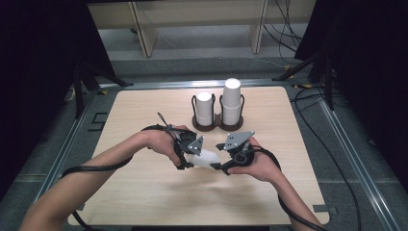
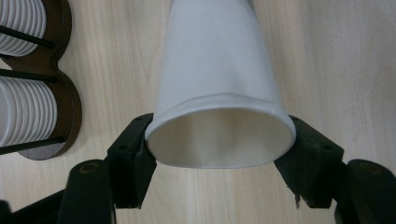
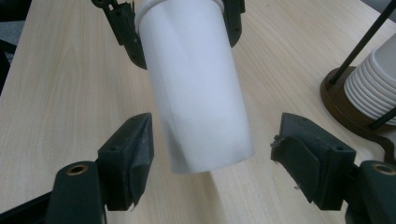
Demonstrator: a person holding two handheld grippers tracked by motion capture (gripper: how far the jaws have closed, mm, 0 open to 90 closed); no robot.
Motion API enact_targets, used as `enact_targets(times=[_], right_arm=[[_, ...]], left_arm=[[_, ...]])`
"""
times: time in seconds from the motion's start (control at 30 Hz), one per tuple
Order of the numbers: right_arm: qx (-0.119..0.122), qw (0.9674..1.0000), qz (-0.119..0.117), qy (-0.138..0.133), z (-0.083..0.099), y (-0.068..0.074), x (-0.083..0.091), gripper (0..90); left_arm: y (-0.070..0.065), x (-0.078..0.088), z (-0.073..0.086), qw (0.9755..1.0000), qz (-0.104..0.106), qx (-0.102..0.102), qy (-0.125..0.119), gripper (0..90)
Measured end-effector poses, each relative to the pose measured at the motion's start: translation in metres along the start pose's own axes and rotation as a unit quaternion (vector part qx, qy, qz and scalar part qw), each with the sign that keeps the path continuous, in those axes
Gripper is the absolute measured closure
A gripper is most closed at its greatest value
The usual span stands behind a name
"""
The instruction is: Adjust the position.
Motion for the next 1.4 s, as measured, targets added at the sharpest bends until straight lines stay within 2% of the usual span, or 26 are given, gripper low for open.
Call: enact_targets(times=[0.27,0.33,0.4,0.53,0.57,0.6,0.83,0.87,0.9,1.03,1.07,1.4], right_arm=[[0.01,0.9998,-0.01,0.015,-0.004,0.004,-0.008,28.2],[0.024,0.9995,-0.007,0.018,-0.005,0.003,-0.009,28.1],[0.017,0.9995,-0.009,0.023,-0.006,0.005,-0.01,28.1],[0.021,0.9993,-0.01,0.029,-0.007,0.006,-0.011,28.0],[0.029,0.9991,-0.007,0.029,-0.007,0.006,-0.012,28.0],[0.024,0.9991,-0.015,0.032,-0.008,0.007,-0.013,28.0],[0.035,0.9986,-0.016,0.036,-0.009,0.008,-0.018,28.0],[0.029,0.9987,-0.019,0.038,-0.009,0.009,-0.019,27.9],[0.04,0.9983,-0.017,0.037,-0.008,0.008,-0.021,27.9],[0.03,0.9984,-0.023,0.042,-0.007,0.01,-0.024,27.9],[0.039,0.9982,-0.022,0.039,-0.008,0.009,-0.025,27.9],[0.034,0.9981,-0.03,0.042,-0.011,0.012,-0.03,28.1]], left_arm=[[0.0,0.0,-0.003,0.9997,0.003,-0.01,0.022,32.5],[-0.002,0.0,-0.003,0.9995,0.008,-0.01,0.028,32.5],[-0.002,0.001,-0.004,0.9995,0.006,-0.013,0.028,32.5],[-0.002,0.002,-0.005,0.9992,0.006,-0.017,0.036,32.5],[-0.003,0.002,-0.005,0.9991,0.007,-0.016,0.039,32.6],[-0.003,0.001,-0.006,0.9989,0.007,-0.019,0.041,32.6],[-0.002,0.001,-0.008,0.9988,0.01,-0.022,0.043,32.6],[-0.002,0.002,-0.008,0.9987,0.01,-0.023,0.044,32.7],[-0.003,0.001,-0.008,0.9987,0.011,-0.022,0.045,32.7],[-0.003,0.001,-0.009,0.9988,0.012,-0.022,0.043,32.7],[-0.004,0.001,-0.009,0.9987,0.012,-0.023,0.043,32.8],[-0.004,0.002,-0.01,0.9985,0.013,-0.026,0.046,32.9]])
Point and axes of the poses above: each handheld gripper's, and its own axes: x roughly backward along the jaws, z roughly out of its underside, y roughly to its left, the point moved 3 cm from there along -x, roughly forward along the jaws, and after that the axes turned 3 degrees about x, right-handed, at the moved point
